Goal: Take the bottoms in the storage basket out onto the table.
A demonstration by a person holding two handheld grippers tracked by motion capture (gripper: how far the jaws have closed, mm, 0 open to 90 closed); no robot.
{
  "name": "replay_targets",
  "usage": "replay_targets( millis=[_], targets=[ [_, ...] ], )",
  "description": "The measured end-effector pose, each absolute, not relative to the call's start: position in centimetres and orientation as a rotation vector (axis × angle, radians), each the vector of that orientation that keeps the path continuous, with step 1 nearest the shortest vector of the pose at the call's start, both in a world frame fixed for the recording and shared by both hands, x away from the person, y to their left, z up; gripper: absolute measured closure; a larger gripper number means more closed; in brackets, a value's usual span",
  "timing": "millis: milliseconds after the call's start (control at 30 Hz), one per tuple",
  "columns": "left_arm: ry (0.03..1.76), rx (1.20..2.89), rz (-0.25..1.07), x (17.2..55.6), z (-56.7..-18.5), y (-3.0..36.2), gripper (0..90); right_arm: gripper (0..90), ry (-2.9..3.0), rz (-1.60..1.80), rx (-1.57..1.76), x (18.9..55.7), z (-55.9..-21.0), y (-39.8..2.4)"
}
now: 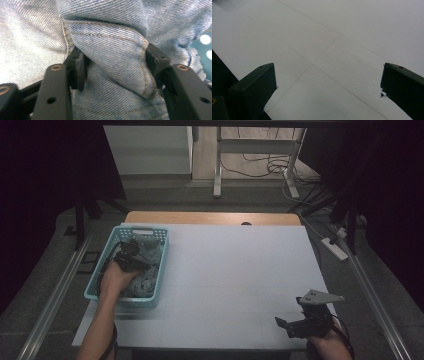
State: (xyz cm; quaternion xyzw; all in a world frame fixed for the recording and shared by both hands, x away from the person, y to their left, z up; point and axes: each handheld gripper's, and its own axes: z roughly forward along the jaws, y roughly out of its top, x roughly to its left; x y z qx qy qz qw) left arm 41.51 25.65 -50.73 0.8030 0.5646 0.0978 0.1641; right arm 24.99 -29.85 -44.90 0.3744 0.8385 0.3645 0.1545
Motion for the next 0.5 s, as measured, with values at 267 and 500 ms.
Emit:
replay_targets(
  millis=[267, 500],
  targets=[
    [1.632, 2.298, 0.285, 41.6, -50.1, 25.3, 65.5, 0.7, 2.407, 1.046, 1.066, 25.0, -44.9, -29.8],
    [1.644, 2.215, 0.24, 41.3, -49.2, 25.9, 74.7, 0.7, 2.408, 1.05, 1.055, 24.9, -44.9, -29.8]
  ],
)
